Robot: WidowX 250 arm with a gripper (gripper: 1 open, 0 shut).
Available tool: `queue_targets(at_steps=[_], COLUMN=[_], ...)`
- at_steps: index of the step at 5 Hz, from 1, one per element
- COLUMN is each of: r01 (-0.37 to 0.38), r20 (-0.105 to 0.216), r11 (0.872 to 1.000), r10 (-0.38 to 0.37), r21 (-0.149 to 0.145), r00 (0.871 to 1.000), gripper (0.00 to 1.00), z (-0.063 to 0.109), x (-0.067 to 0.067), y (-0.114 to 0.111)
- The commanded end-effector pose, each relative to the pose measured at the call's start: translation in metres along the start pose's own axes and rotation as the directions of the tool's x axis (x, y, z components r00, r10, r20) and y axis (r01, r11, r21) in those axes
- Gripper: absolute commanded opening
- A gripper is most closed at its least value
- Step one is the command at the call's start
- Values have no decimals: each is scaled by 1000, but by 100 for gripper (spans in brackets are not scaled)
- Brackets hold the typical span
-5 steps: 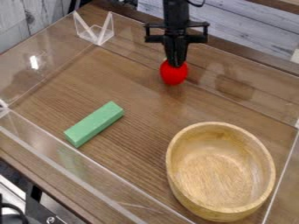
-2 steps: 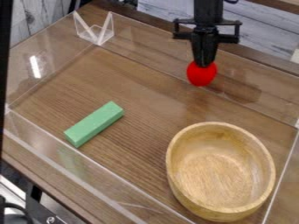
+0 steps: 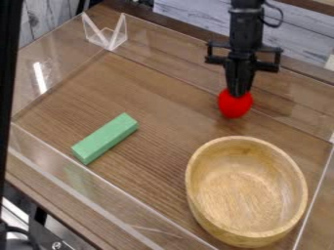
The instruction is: Move the red object to the right side of the table
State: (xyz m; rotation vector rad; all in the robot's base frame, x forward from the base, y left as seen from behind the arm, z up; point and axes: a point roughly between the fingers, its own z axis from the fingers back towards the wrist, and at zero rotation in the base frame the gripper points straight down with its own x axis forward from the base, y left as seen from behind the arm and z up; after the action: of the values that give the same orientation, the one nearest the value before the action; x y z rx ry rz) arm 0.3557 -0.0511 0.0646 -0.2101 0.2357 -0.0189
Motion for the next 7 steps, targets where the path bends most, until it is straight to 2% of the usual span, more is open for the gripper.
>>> queue_targets(at_steps=[1, 2, 3, 4, 6, 7], r01=[49, 68, -5, -76, -7, -15], r20=[46, 34, 48, 76, 72, 78], r11=[999, 998, 1000, 996, 998, 998], r10=[-49, -68, 6, 79, 11, 20], r21=[6, 8, -21, -53, -55, -61], r00=[998, 997, 999, 994, 997, 997], gripper=[100, 100, 100, 100, 100, 100], z=[21, 27, 30, 39, 33, 39], x=[5, 9, 1, -10, -19, -24], y=[-7, -5, -2, 3, 9, 18])
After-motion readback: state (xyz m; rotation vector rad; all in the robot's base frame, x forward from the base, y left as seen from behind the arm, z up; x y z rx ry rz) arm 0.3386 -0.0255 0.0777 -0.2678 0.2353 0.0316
